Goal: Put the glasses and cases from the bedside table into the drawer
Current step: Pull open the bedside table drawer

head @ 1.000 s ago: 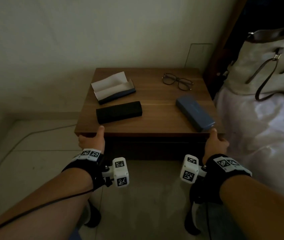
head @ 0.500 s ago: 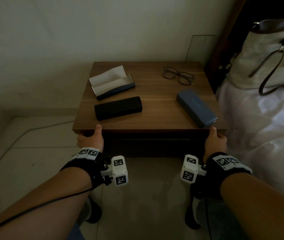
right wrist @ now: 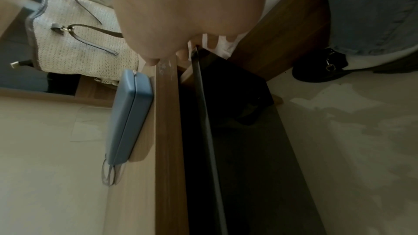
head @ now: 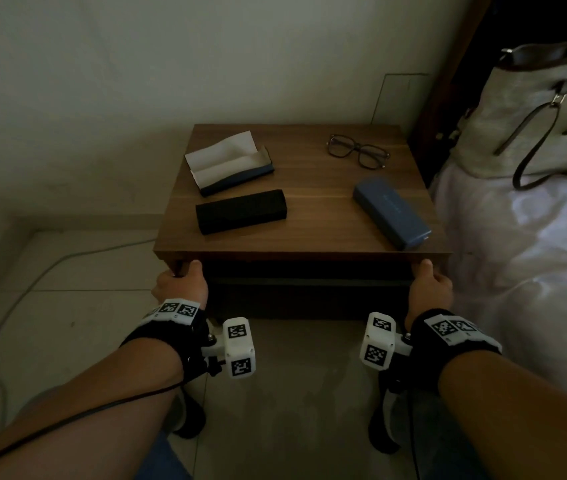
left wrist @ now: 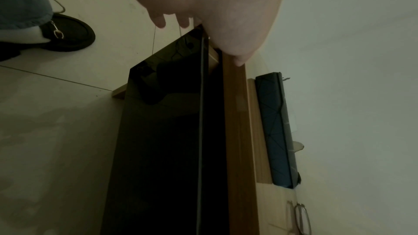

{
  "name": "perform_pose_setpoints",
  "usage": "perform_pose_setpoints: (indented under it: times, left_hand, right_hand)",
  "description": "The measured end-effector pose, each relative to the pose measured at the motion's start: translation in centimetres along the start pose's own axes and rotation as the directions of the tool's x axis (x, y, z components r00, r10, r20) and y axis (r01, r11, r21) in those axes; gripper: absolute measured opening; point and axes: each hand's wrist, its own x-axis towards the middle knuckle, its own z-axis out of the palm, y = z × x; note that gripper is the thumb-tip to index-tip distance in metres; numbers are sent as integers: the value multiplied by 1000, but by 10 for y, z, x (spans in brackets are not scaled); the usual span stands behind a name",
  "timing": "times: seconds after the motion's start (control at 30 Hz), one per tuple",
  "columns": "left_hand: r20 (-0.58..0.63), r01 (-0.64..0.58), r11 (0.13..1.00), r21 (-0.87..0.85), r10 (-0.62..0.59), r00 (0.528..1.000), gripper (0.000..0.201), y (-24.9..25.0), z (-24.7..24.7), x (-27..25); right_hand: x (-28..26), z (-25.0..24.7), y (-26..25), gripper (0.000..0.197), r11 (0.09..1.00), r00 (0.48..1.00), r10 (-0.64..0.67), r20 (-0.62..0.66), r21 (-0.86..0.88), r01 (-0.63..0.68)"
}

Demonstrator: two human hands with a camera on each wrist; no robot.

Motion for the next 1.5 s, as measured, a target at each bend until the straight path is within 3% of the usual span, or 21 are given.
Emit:
perform_pose_setpoints:
  times: [0.07, 0.13, 0.2, 0.27, 0.43, 0.53, 0.7, 1.2, 1.5]
  left_hand:
    - [-51, -55, 997, 51, 57, 997, 62, 3, -3, -5]
    - [-54, -215, 977, -12, 214, 975, 46, 10, 1, -11]
    - [36, -379, 925, -14, 379, 925, 35, 18, 7, -24]
    - [145, -463, 886, -19, 460, 876, 32, 23, 12, -40]
    - [402, -553, 833, 0, 507, 763, 36, 24, 27, -61]
    - [498, -551, 834, 39, 462, 734, 40, 24, 33, -62]
    - [577, -544, 825, 154, 372, 727, 48, 22, 36, -61]
    - [598, -602, 746, 284, 353, 720, 38, 0, 31, -66]
    - [595, -591, 759, 273, 349, 724, 26, -11, 18, -78]
  right_hand:
    - [-4, 0, -2, 52, 996, 997, -58, -49, -76, 54]
    - [-10, 2, -6, 46, 978, 985, -159, -65, -145, 148]
    - [-20, 7, -9, 43, 949, 963, -270, -23, -174, 262]
    - [-29, 16, -10, 39, 925, 937, -346, 51, -151, 349]
    - [-51, 33, -8, 33, 899, 879, -361, 310, -136, 417]
    - [-57, 39, -3, 36, 865, 835, -343, 429, -203, 460]
    - [-54, 45, 0, 41, 801, 814, -250, 525, -360, 478]
    - [-62, 31, 9, 25, 786, 807, -215, 550, -393, 477]
    - [-72, 15, 22, 16, 755, 818, -189, 543, -452, 474]
